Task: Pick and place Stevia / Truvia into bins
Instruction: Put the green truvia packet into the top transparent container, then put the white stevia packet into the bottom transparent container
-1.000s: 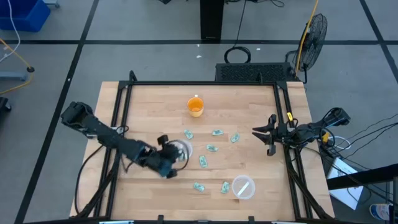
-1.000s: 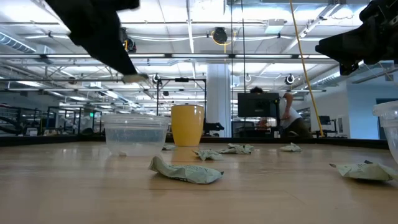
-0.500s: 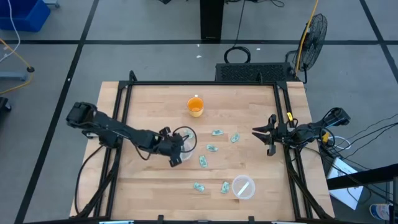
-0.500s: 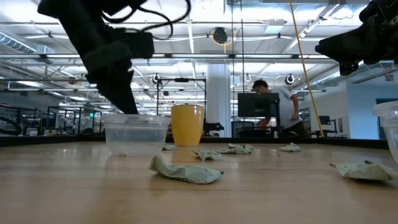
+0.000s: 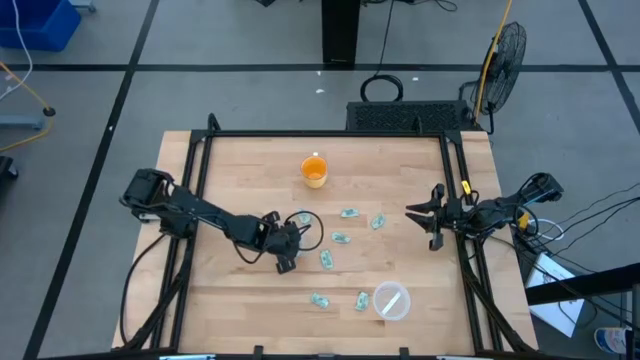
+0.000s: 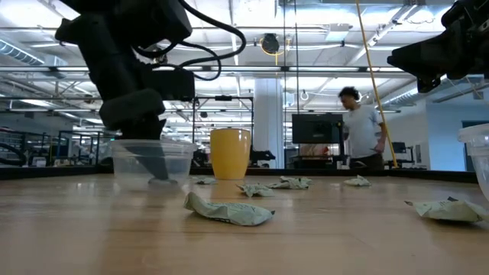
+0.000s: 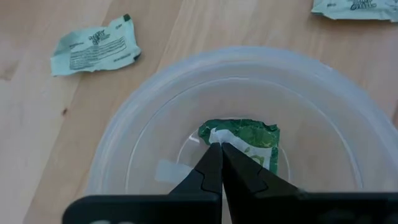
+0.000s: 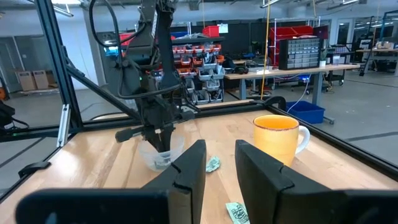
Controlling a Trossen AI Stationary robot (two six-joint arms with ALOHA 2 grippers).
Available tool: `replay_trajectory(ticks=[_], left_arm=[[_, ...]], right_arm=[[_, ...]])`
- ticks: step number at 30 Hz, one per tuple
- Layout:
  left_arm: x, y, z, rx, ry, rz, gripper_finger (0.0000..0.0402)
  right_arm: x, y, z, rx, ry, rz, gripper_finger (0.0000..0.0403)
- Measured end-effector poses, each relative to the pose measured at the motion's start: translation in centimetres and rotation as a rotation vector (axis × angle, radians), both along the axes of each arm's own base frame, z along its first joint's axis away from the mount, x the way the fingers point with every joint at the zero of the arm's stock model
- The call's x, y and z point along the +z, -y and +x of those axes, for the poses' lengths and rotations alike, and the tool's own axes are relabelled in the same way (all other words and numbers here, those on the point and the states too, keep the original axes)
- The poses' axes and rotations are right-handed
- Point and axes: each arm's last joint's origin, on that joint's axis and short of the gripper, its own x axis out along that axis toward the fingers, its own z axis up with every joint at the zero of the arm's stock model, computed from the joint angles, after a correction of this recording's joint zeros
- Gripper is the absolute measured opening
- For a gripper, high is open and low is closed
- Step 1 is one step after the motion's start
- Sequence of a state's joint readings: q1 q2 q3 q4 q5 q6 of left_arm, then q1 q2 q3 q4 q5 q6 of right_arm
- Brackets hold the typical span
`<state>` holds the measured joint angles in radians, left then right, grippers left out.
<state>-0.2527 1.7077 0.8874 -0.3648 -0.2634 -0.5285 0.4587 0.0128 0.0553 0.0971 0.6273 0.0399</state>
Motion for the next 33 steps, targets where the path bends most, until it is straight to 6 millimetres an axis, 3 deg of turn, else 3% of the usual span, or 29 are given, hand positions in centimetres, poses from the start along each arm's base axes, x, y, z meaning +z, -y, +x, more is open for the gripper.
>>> replay_trajectory(ticks=[4, 13, 19, 24, 30, 33], left_arm=[[0.0, 0.0, 0.0, -0.015, -0.007, 0.011, 0.0020], [0.0, 0.0, 0.0, -0.009, -0.006, 0.007, 0.0098], [0.3, 0.0, -0.1, -0.027, -0.005, 0.012, 0.0112], [2.4, -0.2, -0.6, -0.051, 0.046, 0.008, 0.0106], [6.7, -0.6, -1.7, -0.068, 0.211, 0.034, 0.0106], [8.7, -1.0, -2.3, -0.029, 0.303, 0.079, 0.0106]], right_arm=[[0.0, 0.0, 0.0, 0.000, -0.001, -0.002, 0.0082], [-0.1, 0.0, 0.0, -0.002, -0.012, -0.029, 0.0082], [-0.5, -0.1, 0.4, -0.031, -0.063, -0.065, 0.0095], [-0.4, -0.3, 0.8, -0.034, -0.082, -0.120, 0.0118], [0.9, -0.6, 1.4, -0.045, 0.021, -0.169, 0.0130], [0.5, -0.8, 1.9, -0.046, -0.023, -0.186, 0.0130]])
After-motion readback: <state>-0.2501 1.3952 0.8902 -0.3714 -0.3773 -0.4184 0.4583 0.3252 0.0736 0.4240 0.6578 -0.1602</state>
